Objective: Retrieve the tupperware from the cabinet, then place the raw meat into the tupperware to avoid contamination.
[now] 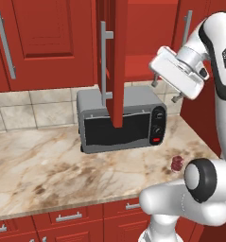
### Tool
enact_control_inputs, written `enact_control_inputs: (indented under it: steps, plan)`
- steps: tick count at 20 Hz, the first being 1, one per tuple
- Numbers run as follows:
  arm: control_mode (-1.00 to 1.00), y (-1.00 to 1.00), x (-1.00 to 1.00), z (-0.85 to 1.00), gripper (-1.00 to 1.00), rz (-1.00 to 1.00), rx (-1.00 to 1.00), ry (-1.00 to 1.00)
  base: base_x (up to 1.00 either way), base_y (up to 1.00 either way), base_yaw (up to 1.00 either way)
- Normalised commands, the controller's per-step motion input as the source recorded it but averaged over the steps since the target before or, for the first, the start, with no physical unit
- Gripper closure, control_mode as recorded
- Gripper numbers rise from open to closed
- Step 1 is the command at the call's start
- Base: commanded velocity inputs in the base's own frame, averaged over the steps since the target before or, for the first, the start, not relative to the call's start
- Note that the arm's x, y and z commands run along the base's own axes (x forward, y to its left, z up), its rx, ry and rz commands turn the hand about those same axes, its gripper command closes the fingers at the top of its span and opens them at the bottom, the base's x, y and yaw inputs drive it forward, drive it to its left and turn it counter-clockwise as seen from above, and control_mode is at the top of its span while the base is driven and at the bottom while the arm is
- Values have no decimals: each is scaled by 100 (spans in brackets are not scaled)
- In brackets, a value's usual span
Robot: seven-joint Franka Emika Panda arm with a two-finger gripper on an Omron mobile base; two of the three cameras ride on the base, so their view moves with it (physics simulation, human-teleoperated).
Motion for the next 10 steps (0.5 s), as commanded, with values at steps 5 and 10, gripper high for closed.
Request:
enact_control_inputs:
  steps: [5, 10]
  plan:
    - [-100, -54, 0, 1, -100, 12, -27, -21, 0, 0, 0]
    - [-100, -42, 4, 7, -100, 9, -21, -35, 0, 0, 0]
